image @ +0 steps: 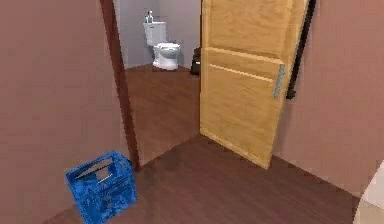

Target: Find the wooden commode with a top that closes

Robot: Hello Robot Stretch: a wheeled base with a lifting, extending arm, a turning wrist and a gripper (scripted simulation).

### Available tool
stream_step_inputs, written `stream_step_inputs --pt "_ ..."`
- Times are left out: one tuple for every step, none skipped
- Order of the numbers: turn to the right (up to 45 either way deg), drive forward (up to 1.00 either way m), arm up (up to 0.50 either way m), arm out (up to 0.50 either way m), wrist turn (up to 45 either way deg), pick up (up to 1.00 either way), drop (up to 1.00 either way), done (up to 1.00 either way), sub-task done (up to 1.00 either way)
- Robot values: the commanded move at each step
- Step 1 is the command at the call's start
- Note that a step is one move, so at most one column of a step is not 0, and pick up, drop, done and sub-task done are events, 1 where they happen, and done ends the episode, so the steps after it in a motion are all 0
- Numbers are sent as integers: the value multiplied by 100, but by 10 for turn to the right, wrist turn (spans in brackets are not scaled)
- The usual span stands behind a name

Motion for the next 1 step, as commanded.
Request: stream_step_inputs --pt "0 100 0 0 0 0 0 0 0"
